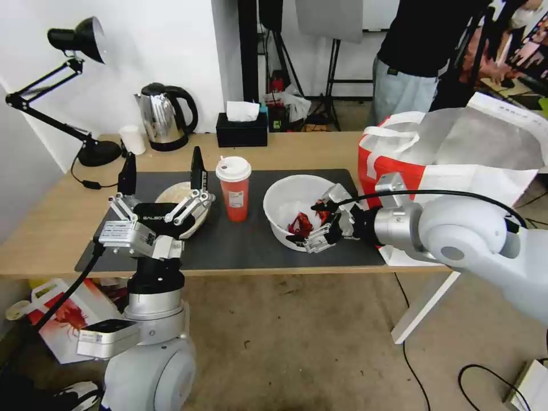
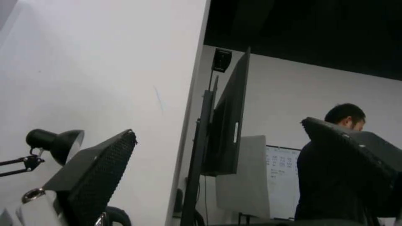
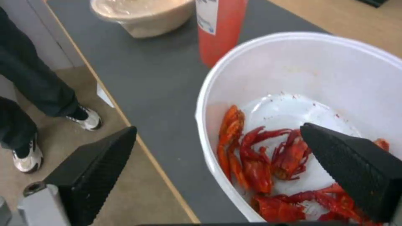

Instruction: Pick up the trash from the table and place it into the takeout bag.

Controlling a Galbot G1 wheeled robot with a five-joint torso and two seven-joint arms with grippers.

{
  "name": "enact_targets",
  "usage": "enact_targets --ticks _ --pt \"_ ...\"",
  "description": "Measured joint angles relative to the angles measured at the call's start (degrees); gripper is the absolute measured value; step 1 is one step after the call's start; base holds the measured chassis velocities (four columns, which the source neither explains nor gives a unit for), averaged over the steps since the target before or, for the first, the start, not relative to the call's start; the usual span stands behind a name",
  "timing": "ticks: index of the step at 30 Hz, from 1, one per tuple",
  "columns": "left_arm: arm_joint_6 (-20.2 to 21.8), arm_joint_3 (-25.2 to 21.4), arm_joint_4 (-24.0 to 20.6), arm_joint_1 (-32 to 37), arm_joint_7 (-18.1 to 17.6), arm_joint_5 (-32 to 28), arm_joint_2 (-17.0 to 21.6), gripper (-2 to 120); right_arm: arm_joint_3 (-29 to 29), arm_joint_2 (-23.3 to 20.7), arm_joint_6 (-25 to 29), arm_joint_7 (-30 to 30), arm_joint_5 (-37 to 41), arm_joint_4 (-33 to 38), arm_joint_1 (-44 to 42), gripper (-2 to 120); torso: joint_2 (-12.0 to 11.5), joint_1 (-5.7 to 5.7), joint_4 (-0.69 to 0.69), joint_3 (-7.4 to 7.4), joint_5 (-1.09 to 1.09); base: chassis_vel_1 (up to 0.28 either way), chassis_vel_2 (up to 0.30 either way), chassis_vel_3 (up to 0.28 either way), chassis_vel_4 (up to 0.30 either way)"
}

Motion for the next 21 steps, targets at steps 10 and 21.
enact_targets --ticks 10,21 --pt "0.04 0.06 0.50 -0.50 0.02 -0.01 -0.30 100 -5.77 1.41 0.04 -0.77 -3.08 -2.74 3.98 100 0.01 -0.01 0.00 0.00 -0.01 0.000 0.000 0.000 0.000" --pt "0.07 0.09 0.81 -0.98 0.05 -0.20 -0.47 100 -10.82 2.36 0.05 -2.61 -4.59 -4.75 9.09 100 0.01 -0.01 0.00 0.00 0.00 0.000 0.000 0.000 0.000"
